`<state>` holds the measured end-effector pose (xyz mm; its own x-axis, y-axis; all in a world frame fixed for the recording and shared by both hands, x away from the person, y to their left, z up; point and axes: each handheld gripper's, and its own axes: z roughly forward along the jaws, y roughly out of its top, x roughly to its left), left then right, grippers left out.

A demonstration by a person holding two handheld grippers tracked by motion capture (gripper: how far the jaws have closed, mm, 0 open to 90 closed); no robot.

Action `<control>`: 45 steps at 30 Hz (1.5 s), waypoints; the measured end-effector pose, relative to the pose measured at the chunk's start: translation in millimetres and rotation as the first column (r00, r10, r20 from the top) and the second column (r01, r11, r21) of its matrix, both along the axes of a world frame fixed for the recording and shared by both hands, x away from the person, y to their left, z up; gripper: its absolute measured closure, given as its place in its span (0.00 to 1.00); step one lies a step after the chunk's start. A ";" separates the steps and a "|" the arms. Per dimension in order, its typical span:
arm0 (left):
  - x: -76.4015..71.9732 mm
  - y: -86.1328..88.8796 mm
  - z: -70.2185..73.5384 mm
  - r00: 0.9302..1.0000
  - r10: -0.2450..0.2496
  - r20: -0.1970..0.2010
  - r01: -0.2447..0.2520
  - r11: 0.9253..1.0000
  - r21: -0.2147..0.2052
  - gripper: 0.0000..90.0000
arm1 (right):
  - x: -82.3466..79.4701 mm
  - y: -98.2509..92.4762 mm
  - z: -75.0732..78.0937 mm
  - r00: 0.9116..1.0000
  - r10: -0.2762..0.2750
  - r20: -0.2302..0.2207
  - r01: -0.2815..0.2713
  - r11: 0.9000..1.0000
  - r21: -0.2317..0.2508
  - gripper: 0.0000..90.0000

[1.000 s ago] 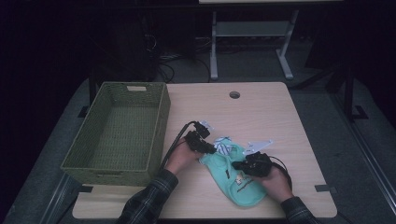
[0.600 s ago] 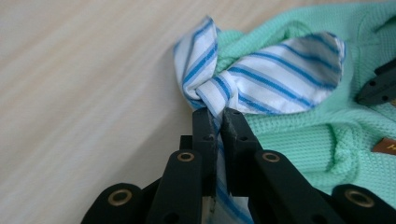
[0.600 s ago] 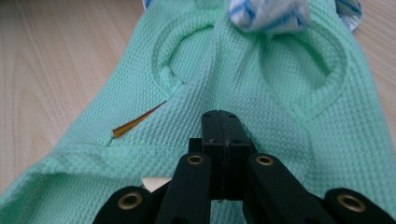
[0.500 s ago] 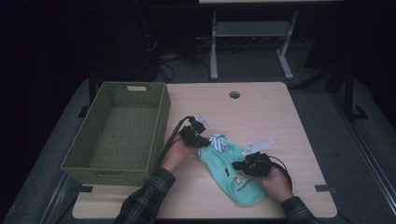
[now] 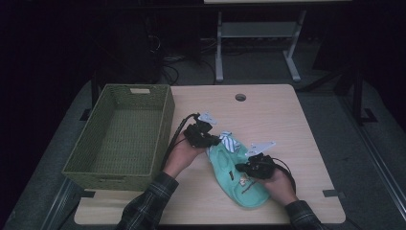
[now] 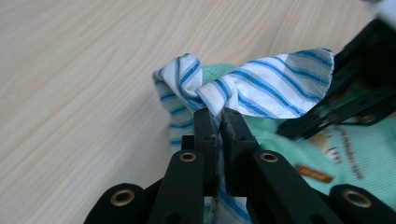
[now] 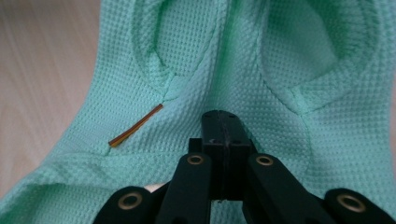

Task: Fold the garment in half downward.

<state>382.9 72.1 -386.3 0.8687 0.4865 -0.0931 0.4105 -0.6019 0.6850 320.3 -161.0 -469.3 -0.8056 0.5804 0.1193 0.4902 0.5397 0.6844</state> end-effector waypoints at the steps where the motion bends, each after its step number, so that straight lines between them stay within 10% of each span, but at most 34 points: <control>1: -0.8 0.2 2.1 1.000 0.000 0.003 0.000 1.000 -0.008 0.95 | 2.5 1.8 -0.5 1.000 0.003 0.008 -0.003 1.000 0.000 1.00; 9: -2.9 5.5 10.1 0.999 0.006 0.031 -0.006 1.000 0.006 0.95 | 16.0 13.4 -0.3 1.000 -0.004 0.024 0.003 1.000 0.026 1.00; 16: -4.9 2.7 8.0 1.000 0.004 0.025 -0.004 1.000 0.007 0.95 | 6.2 -17.3 24.6 0.997 -0.045 0.056 0.041 0.997 0.065 1.00; 27: -21.4 -15.5 19.8 0.996 -0.055 0.069 0.055 0.998 0.009 0.95 | -25.1 -59.4 19.4 0.997 -0.078 0.016 0.077 0.997 0.031 1.00; 45: -46.1 -63.2 -12.0 0.981 -0.192 0.012 0.190 0.977 0.097 0.93 | -33.7 -71.5 20.7 0.995 -0.095 0.024 0.095 0.995 0.025 1.00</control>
<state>336.8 8.9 -398.3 0.9479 0.3167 -0.0355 0.2676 -0.7306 0.6281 286.6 -232.5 -448.6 -0.7499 0.6517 0.1142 0.5207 0.4749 0.7094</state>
